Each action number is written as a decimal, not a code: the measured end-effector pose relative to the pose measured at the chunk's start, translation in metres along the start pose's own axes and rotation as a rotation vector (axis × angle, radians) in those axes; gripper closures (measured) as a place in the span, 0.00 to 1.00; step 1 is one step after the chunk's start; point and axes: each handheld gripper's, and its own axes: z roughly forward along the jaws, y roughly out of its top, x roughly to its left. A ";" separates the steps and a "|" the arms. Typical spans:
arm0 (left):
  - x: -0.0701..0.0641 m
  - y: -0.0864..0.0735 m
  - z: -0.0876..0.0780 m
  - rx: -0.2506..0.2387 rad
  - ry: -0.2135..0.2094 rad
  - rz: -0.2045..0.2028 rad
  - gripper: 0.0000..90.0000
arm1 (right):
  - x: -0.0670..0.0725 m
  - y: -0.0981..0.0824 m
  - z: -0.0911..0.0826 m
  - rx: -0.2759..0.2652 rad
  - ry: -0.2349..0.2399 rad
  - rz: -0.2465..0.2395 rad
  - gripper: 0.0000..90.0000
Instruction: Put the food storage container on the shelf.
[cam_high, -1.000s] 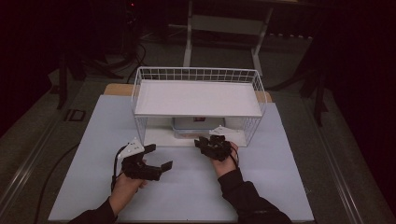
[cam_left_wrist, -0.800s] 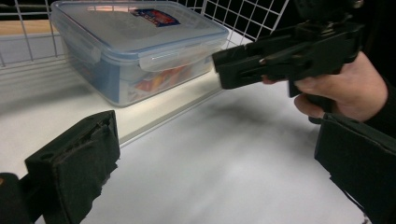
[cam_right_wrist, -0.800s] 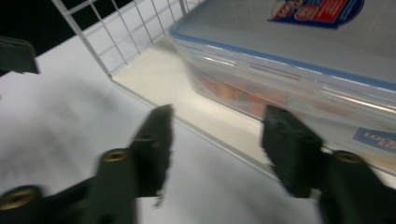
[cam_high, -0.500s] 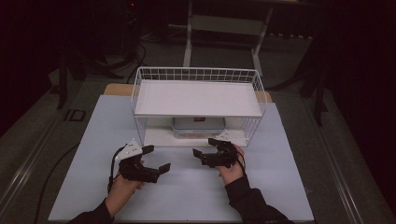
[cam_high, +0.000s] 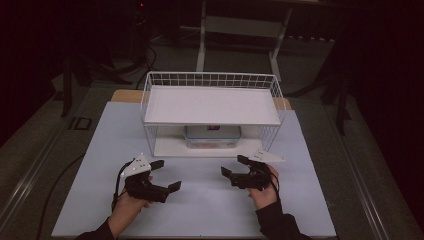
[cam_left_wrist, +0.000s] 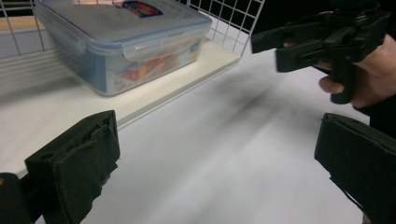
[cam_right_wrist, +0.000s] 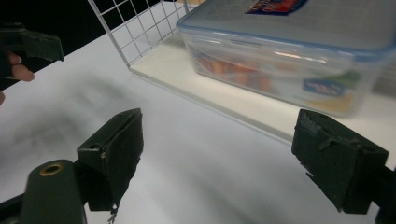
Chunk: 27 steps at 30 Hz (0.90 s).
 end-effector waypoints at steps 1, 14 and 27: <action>0.000 -0.001 -0.001 0.002 -0.003 0.001 0.00 | 0.000 -0.006 -0.009 -0.010 -0.005 0.012 0.18; 0.000 -0.006 -0.017 -0.002 -0.020 0.021 0.00 | -0.006 -0.028 -0.053 -0.025 -0.027 0.023 0.18; 0.002 -0.017 -0.041 -0.013 -0.004 0.017 0.00 | -0.006 -0.045 -0.082 -0.015 -0.046 0.017 0.18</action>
